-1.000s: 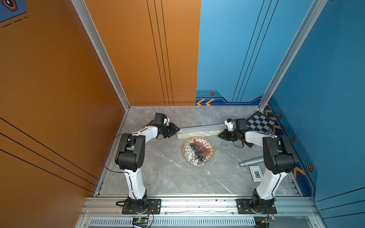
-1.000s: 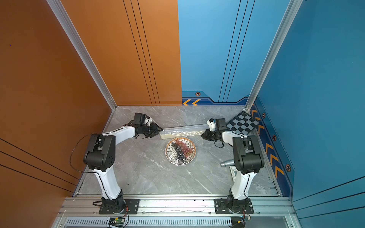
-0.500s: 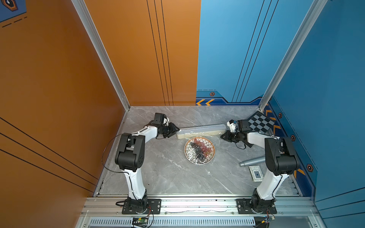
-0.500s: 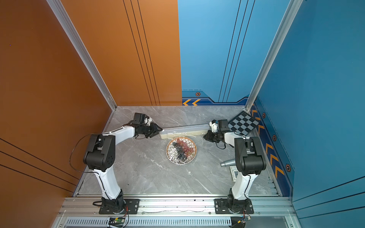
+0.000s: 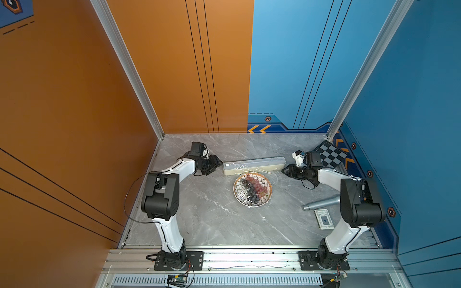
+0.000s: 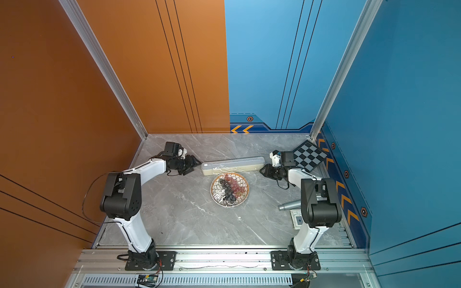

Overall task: Wrap the plate with plastic wrap
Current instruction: Tear off the plastic wrap from the plastic wrap cutting box, then move the plate to the center of the board.

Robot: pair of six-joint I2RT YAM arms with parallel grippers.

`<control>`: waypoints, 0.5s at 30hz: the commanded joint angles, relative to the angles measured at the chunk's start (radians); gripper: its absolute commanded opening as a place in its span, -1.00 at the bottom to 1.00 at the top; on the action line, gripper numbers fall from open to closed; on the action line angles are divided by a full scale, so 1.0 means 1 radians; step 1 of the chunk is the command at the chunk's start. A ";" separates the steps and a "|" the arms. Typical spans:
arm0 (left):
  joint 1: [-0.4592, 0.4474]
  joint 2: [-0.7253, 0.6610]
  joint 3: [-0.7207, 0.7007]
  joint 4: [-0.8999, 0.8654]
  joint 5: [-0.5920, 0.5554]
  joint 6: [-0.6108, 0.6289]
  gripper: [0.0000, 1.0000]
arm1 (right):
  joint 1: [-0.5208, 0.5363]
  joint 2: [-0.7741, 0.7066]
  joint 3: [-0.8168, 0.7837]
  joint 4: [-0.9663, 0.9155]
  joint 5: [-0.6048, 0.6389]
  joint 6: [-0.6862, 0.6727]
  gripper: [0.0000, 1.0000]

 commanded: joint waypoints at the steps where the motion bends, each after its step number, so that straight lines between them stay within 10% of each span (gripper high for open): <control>1: 0.011 -0.115 -0.026 -0.065 -0.061 0.038 0.33 | -0.036 -0.092 -0.036 -0.025 0.063 -0.004 -0.10; 15: -0.209 -0.324 -0.218 -0.063 0.012 -0.027 0.70 | 0.152 -0.470 -0.349 0.117 0.086 0.244 1.00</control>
